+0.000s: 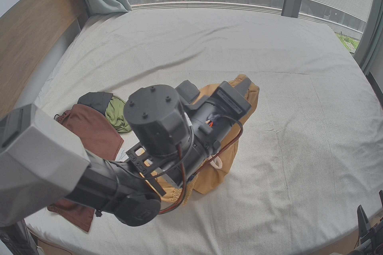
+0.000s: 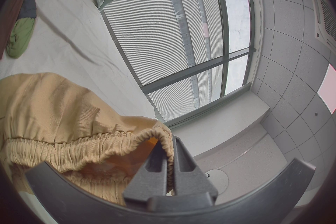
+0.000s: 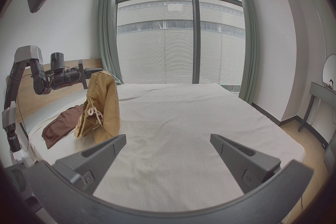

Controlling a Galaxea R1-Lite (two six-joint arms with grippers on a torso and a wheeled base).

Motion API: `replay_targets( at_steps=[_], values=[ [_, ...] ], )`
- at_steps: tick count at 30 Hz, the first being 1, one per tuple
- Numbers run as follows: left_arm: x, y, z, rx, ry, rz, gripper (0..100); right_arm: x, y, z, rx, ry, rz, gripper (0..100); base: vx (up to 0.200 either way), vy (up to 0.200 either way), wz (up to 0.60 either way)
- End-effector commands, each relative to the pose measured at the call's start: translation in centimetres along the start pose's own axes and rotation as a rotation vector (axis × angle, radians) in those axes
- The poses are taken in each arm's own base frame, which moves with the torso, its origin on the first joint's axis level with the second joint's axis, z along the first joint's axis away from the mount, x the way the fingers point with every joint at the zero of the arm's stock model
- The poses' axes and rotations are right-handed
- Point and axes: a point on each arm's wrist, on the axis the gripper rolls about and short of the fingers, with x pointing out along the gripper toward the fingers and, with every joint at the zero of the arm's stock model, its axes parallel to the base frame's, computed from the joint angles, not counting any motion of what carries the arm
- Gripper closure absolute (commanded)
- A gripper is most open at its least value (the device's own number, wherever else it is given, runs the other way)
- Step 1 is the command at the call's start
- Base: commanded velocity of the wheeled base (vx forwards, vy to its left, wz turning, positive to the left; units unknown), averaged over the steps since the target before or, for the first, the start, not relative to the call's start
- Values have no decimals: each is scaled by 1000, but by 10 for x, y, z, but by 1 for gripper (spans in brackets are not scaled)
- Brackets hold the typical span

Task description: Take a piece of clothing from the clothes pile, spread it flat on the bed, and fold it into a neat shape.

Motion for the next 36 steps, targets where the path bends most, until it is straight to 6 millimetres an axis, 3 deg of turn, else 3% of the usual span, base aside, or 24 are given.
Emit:
replay_targets(
  at_steps=[1, 10, 17, 28, 34, 36],
  values=[
    [12, 11, -25, -4, 40, 7, 100, 0, 0, -5, 0, 1, 0, 0, 0, 0, 0],
    [34, 17, -55, -16, 59, -28, 100, 0, 0, -5, 0, 1, 0, 0, 0, 0, 0],
    [43, -3, -72, -38, 89, -89, 100, 0, 0, -5, 0, 1, 0, 0, 0, 0, 0],
    [56, -48, -77, -120, 89, -191, 100, 0, 0, -5, 0, 1, 0, 0, 0, 0, 0],
    [59, -59, -70, -159, 75, -208, 100, 0, 0, -5, 0, 3, 0, 0, 0, 0, 0],
    [59, -76, -61, -173, 58, -247, 100, 0, 0, -5, 0, 1, 0, 0, 0, 0, 0]
  ],
)
